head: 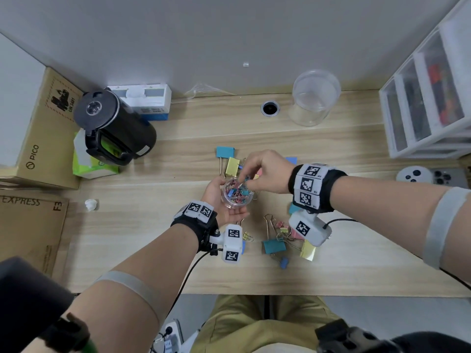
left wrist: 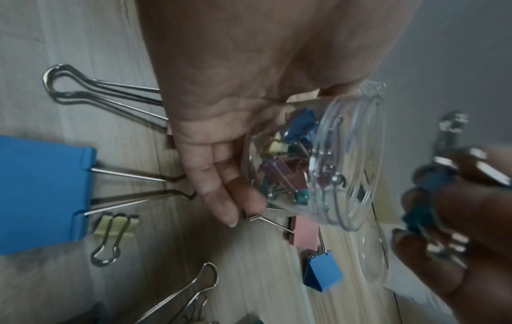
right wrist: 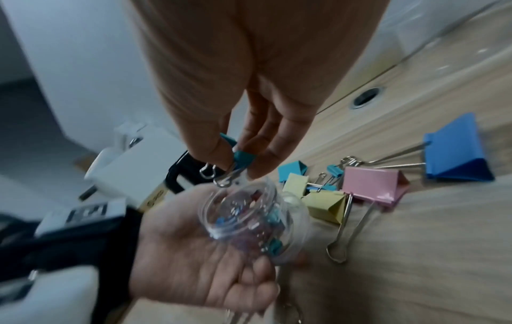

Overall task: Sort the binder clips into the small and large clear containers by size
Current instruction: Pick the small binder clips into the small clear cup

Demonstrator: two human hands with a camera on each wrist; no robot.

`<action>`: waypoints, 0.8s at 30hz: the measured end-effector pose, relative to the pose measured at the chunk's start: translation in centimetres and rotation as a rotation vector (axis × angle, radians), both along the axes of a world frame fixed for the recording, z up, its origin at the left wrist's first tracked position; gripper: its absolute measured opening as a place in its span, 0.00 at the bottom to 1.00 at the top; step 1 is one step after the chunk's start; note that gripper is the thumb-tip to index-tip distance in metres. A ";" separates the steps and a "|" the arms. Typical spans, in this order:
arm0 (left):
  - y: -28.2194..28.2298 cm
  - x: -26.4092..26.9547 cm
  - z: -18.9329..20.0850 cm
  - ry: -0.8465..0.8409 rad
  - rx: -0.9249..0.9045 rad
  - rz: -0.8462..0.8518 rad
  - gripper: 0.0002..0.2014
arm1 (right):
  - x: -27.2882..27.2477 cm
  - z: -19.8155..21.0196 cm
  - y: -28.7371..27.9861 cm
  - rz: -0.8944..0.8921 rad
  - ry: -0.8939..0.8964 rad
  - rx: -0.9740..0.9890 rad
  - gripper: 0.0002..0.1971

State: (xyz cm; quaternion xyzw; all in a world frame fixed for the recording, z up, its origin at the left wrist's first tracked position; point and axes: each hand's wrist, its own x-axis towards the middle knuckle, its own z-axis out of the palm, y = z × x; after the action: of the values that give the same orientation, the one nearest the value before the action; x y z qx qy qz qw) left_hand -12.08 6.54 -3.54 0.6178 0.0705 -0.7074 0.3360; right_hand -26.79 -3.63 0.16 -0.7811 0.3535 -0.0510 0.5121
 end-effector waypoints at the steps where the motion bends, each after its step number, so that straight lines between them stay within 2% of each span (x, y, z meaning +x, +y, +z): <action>1: -0.1 -0.1 0.1 0.001 -0.003 -0.009 0.22 | 0.3 0.0 0.4 0.065 0.034 -0.035 0.10; 3: -0.1 -0.3 0.2 0.007 -0.006 -0.022 0.21 | 1.0 0.1 1.0 0.138 0.097 -0.107 0.10; 6: 0.2 -0.4 0.1 0.007 0.006 -0.019 0.21 | 1.6 0.2 1.6 0.113 0.133 -0.164 0.09; 10: 0.7 -0.4 0.0 0.006 0.005 -0.001 0.23 | 1.2 0.4 2.0 0.114 0.083 -0.053 0.14; 12: 0.9 -0.2 0.1 0.018 -0.010 -0.009 0.22 | 0.6 0.7 2.1 0.071 0.018 0.004 0.13; 15: 1.3 -0.1 0.0 0.036 -0.015 -0.006 0.23 | -0.6 0.5 2.1 -0.066 -0.035 -0.068 0.08; 17: 1.4 0.0 -0.1 0.044 -0.011 0.003 0.25 | -1.8 -0.1 1.8 -0.067 0.000 -0.095 0.06; 21: 1.8 0.1 -0.2 0.062 0.003 0.008 0.27 | -4.6 -1.8 1.6 0.288 0.347 -0.148 0.15; 24: 2.0 0.2 -0.3 0.071 0.007 0.011 0.28 | -5.7 -3.1 2.6 0.483 0.510 -0.236 0.20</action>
State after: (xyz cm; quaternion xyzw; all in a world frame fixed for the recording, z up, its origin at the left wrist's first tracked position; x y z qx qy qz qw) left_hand -11.85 8.55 -3.83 0.5931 0.0883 -0.7267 0.3352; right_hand -32.45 -1.03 -2.94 -0.8833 0.2667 0.2272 0.3115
